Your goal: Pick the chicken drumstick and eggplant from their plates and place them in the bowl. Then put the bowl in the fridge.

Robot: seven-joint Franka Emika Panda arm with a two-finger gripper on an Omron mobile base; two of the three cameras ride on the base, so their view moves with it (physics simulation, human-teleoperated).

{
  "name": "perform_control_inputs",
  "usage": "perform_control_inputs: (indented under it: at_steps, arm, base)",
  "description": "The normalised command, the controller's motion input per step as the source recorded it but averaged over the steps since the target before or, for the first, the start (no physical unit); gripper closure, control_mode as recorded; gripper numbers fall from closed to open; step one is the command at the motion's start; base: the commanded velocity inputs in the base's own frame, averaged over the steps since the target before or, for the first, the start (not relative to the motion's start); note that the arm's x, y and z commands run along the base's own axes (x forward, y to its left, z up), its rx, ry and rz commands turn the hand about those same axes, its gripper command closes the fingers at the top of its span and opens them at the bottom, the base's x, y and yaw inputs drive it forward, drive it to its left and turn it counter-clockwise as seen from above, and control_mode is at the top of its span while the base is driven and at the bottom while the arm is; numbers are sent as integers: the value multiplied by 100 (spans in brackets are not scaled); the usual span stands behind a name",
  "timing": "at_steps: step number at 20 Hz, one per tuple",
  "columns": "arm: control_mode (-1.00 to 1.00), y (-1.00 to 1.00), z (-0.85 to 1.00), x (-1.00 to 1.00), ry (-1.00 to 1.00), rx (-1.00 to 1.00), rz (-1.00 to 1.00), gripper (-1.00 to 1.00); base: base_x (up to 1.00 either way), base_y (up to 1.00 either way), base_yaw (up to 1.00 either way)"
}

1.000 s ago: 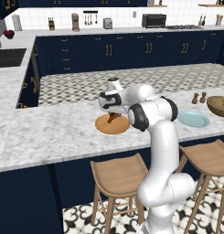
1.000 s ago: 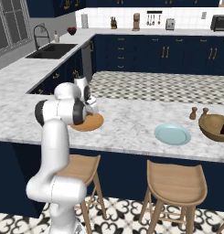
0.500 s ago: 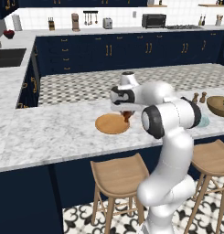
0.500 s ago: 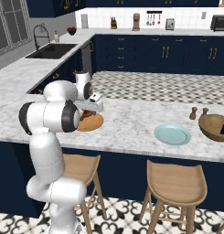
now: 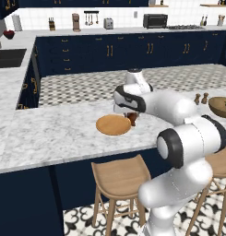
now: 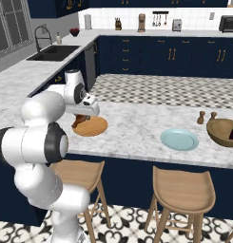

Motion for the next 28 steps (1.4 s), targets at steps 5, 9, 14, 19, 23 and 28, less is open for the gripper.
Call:
perform_control_inputs:
  at_steps: [5, 9, 14, 19, 23, 28]
  arm:
    - [-100, -21, 54, -68, 0, 1, 4, 100]
    - [-100, -26, 15, -26, 0, 0, 8, 100]
    - [-100, -3, 0, -4, 0, 0, 2, 100]
    - [100, 0, 0, 0, 0, 0, 0, 100]
    - [100, 0, 0, 0, 0, 0, 0, 100]
    - [100, 0, 0, 0, 0, 0, 0, 100]
  base:
    - [0, 0, 0]
    - [0, 0, 0]
    - [0, 0, 0]
    - [-3, 0, 0]
    - [-85, -38, 1]
    - [-61, -91, 0]
